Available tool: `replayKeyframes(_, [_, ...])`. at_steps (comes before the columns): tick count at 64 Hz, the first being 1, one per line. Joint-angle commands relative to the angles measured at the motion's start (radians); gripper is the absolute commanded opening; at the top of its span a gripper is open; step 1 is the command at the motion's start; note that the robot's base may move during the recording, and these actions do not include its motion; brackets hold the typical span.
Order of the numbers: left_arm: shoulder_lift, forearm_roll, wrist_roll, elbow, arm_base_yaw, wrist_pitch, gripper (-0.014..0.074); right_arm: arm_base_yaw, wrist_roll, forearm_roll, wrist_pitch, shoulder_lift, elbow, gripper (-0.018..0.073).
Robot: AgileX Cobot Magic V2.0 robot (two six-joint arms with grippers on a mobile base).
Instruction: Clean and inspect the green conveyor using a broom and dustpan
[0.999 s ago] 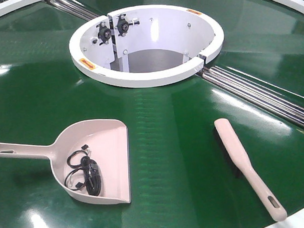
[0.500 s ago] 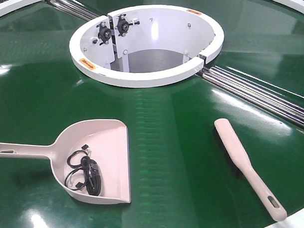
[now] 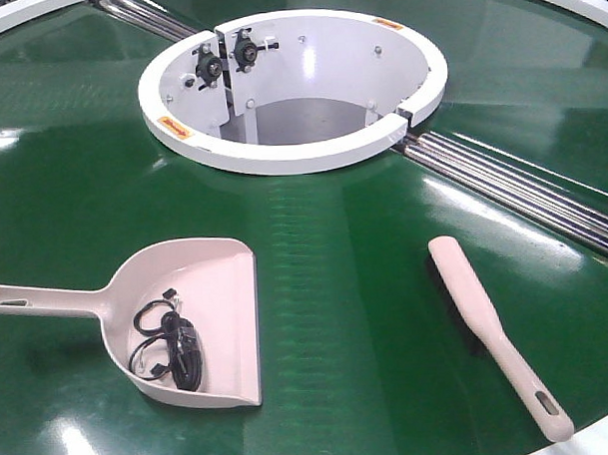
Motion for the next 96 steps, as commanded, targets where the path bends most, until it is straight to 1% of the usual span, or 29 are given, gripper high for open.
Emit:
replayKeyframes(1, [-0.014,0.002,-0.043,0.01,0.003,-0.067,-0.0007,-0.004,-0.001,0.003,-0.08,0.019,-0.026,-0.0008])
replayKeyframes(12, [-0.014,0.004,-0.127,0.01,0.003,-0.065,-0.0007,-0.004,-0.001,0.003,-0.08,0.019,-0.026,-0.0008])
replayKeyframes(18, [-0.014,0.007,-0.134,0.01,-0.01,-0.065,-0.0007,-0.004,-0.001,0.003,-0.08,0.019,-0.026,-0.0008])
replayKeyframes(23, [-0.014,0.03,-0.145,0.01,-0.038,-0.065,-0.0007,-0.004,-0.001,0.003,-0.08,0.019,-0.026,-0.0008])
replayKeyframes(27, [-0.014,0.03,-0.145,0.01,-0.048,-0.065,-0.0006,-0.004,-0.001,0.003,-0.08,0.019,-0.026,-0.0008])
replayKeyframes(32, [-0.014,0.019,-0.152,0.01,-0.047,-0.065,-0.0006,-0.004,-0.001,0.003,-0.08,0.019,-0.026,-0.0008])
replayKeyframes(96, [-0.014,0.019,-0.151,0.008,-0.047,-0.059,-0.0006,-0.004,-0.001,0.003,-0.08,0.019,-0.026,-0.0008])
